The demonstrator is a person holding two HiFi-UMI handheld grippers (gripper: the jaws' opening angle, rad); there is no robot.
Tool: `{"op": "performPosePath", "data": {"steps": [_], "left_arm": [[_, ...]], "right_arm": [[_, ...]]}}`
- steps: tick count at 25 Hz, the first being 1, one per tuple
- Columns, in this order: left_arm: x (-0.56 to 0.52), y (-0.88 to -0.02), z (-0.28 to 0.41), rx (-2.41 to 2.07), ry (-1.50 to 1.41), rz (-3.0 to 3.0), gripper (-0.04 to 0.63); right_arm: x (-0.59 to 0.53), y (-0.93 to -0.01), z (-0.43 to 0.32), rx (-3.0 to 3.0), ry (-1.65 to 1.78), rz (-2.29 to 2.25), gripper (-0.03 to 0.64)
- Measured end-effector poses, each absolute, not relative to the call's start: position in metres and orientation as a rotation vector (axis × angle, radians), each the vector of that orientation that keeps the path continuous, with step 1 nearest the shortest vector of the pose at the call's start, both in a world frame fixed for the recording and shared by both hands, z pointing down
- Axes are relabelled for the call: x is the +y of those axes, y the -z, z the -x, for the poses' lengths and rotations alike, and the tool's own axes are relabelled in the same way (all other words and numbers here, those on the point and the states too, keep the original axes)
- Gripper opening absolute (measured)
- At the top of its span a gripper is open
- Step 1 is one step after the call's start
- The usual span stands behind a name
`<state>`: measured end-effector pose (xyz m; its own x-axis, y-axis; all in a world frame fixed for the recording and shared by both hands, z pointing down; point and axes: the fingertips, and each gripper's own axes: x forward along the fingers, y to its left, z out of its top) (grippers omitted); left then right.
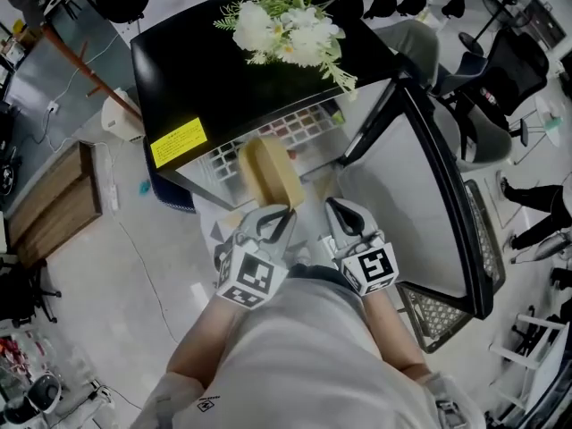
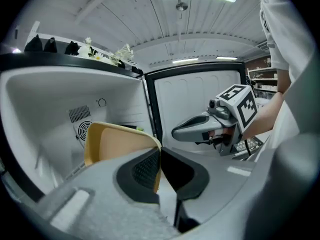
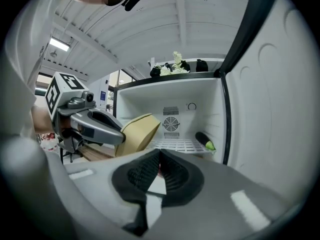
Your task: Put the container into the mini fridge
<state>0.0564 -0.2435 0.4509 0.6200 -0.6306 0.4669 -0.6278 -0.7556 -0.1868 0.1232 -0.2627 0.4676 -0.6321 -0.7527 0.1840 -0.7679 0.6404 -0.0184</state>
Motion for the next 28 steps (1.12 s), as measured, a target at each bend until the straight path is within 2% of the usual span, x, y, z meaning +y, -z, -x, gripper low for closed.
{"op": "performPosePath", "data": {"steps": [28], "left_arm": [[-0.342, -0.476, -0.030, 1.344, 1.115, 2.558, 0.022]], "right_arm": [[-0.302, -0.463, -0.128, -2.792, -0.140, -1.055, 0.003]]}}
